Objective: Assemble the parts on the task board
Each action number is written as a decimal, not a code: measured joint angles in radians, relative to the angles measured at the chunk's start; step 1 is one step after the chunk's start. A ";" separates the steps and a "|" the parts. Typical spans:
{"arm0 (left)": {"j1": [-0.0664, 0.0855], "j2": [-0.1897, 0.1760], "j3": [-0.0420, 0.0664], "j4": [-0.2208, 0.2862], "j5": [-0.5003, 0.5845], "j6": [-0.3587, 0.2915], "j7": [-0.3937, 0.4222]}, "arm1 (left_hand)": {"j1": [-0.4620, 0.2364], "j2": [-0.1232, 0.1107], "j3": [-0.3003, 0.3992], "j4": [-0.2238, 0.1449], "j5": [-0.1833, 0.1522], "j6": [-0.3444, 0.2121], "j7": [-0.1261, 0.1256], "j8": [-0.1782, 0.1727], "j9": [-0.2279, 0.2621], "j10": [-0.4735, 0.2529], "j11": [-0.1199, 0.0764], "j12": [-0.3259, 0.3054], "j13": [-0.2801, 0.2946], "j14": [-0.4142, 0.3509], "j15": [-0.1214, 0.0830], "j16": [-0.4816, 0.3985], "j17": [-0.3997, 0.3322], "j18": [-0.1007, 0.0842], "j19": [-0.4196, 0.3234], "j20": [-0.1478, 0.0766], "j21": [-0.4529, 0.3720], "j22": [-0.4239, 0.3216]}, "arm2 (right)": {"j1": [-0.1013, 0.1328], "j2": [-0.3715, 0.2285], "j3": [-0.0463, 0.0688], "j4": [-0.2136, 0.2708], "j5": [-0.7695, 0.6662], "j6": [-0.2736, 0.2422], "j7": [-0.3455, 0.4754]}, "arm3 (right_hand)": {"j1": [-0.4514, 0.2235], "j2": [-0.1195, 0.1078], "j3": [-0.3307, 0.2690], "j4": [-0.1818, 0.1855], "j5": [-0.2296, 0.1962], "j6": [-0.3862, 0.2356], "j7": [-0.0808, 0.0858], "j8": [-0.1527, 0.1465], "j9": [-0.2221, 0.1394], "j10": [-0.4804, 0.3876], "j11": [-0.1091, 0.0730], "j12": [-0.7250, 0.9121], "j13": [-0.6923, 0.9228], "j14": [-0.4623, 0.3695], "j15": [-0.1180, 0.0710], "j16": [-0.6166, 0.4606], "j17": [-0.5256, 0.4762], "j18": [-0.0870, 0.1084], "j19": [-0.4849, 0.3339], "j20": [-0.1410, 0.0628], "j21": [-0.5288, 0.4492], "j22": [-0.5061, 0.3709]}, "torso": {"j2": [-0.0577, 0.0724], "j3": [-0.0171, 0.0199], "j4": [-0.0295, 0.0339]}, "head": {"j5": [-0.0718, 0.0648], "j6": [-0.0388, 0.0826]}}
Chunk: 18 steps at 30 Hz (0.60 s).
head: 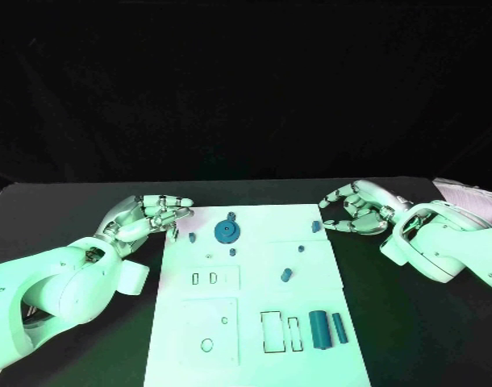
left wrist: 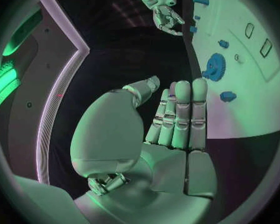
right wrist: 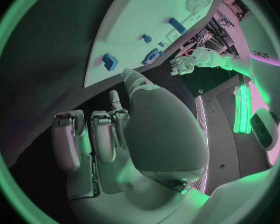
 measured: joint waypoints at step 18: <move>0.000 -0.003 0.000 -0.004 0.000 0.001 0.000 | 0.000 0.000 0.000 0.000 0.000 0.000 0.000 0.000 0.000 0.000 0.000 0.000 0.000 0.000 0.000 0.000 0.000 0.000 0.000 0.000 0.000 0.000 | -0.038 0.036 -0.001 -0.026 -0.054 -0.020 -0.020 | 0.004 -0.004 0.000 0.000 0.023 -0.003 0.003 -0.004 -0.001 0.000 0.000 -0.004 0.001 0.000 0.000 0.000 0.000 0.000 -0.004 0.004 0.012 0.000 | -0.001 -0.0034 0.0019 | -0.003 -0.008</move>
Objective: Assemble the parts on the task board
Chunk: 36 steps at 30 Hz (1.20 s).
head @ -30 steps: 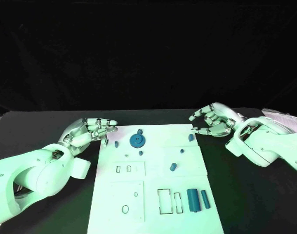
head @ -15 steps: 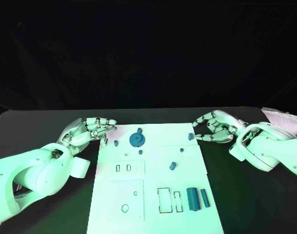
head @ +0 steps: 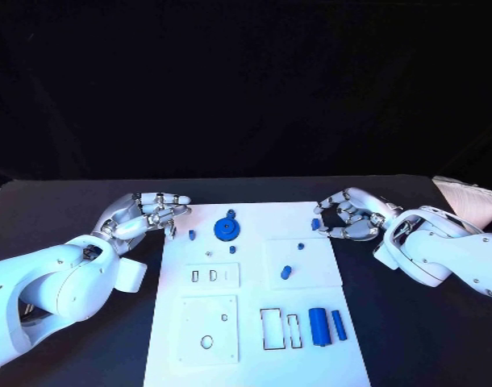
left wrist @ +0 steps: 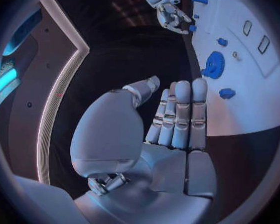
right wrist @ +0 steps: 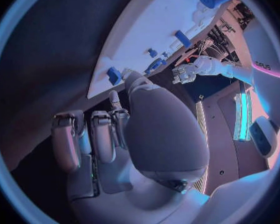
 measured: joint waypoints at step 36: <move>0.000 -0.005 0.000 0.002 0.000 0.002 0.000 | 0.000 0.000 0.000 0.000 0.000 0.000 0.000 0.000 0.000 0.000 0.000 0.000 0.000 0.000 0.000 0.000 0.000 0.000 0.000 0.000 0.000 0.000 | -0.031 0.038 0.000 -0.022 -0.009 -0.074 -0.033 | -0.014 0.032 0.076 0.023 0.000 0.123 -0.050 0.093 0.024 -0.001 -0.031 0.035 0.000 0.001 -0.022 0.003 0.000 0.000 0.004 -0.015 0.018 0.001 | -0.001 0.0008 -0.0007 | 0.005 -0.009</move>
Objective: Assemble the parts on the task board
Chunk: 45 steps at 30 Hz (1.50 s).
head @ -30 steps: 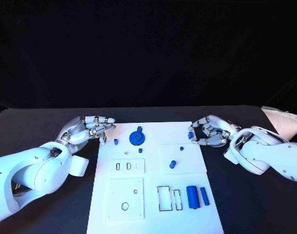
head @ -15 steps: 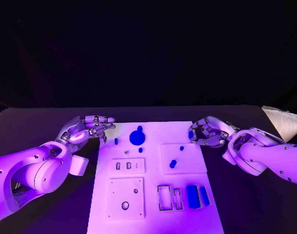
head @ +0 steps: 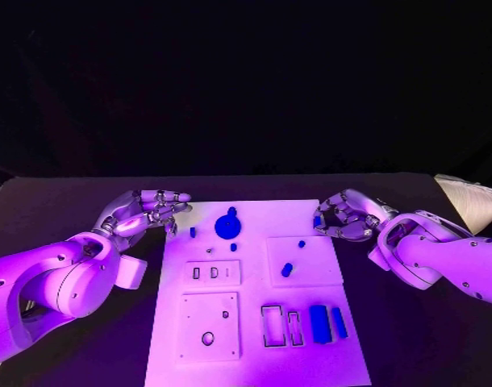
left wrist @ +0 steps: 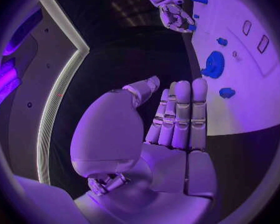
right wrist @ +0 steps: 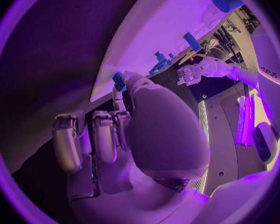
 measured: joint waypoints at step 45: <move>0.000 0.089 -0.002 -0.152 0.001 0.008 -0.002 | -0.004 -0.004 0.000 0.000 0.000 0.000 0.000 0.000 0.003 -0.004 0.004 0.000 0.000 -0.004 0.004 0.004 -0.004 0.000 -0.004 0.004 0.004 0.005 | 0.034 0.157 0.001 0.228 -0.028 -0.088 -0.290 | -0.009 0.019 0.070 -0.031 -0.035 -0.009 -0.011 0.045 0.009 0.001 -0.020 0.009 0.000 -0.001 -0.017 0.004 0.000 0.000 0.000 -0.021 0.000 0.000 | -0.062 -0.0091 -0.0010 | 0.053 -0.029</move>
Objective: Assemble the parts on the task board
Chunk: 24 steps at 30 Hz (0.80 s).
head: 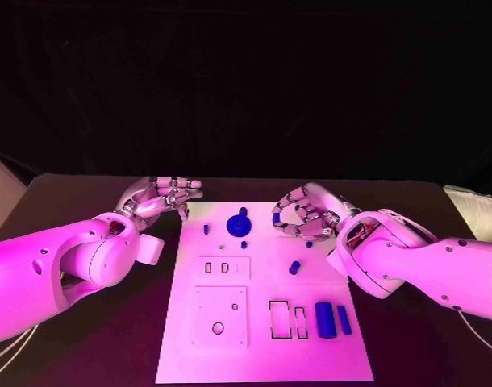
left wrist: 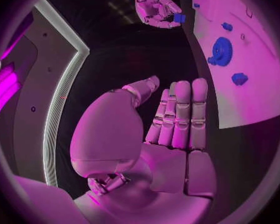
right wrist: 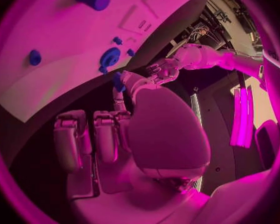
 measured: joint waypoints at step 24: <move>-0.008 0.072 -0.009 -0.089 0.003 0.022 -0.002 | -0.007 0.001 0.000 0.000 0.000 0.000 0.000 0.000 0.000 0.000 0.000 0.000 0.000 0.000 0.000 0.000 -0.001 0.000 0.000 0.000 0.004 0.002 | -0.140 0.173 -0.003 -0.027 -0.220 0.002 -0.148 | -0.013 -0.014 0.007 -0.002 -0.008 -0.015 0.008 0.018 0.002 0.000 0.000 0.000 0.001 0.000 0.000 0.000 0.000 0.000 0.000 0.000 0.000 0.000 | -0.039 -0.0063 0.0078 | 0.040 -0.049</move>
